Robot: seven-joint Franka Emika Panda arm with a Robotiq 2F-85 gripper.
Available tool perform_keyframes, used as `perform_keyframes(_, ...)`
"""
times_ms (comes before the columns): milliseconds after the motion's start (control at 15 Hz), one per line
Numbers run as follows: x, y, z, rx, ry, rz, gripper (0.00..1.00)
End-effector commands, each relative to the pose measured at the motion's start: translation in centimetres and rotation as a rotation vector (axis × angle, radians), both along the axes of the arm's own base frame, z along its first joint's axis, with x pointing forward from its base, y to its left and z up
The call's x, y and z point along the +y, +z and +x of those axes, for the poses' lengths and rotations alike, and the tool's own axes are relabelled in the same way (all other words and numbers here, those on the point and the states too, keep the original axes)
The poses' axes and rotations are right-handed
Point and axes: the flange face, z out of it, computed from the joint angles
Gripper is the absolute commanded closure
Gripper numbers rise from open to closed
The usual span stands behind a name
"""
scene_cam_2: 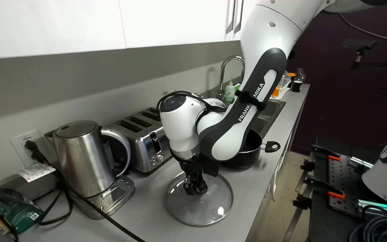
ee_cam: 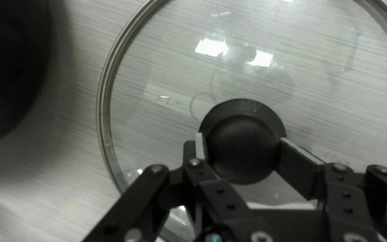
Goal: Put the glass lid on top of the black pot.
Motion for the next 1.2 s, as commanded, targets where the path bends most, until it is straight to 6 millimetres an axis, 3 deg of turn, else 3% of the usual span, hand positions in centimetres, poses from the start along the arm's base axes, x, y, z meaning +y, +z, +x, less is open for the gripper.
perform_keyframes(0,-0.1,0.4,-0.4,0.027,0.008,0.011,0.73)
perform_keyframes(1133,1.0,9.4,-6.7,0.014,0.107,0.080,0.73)
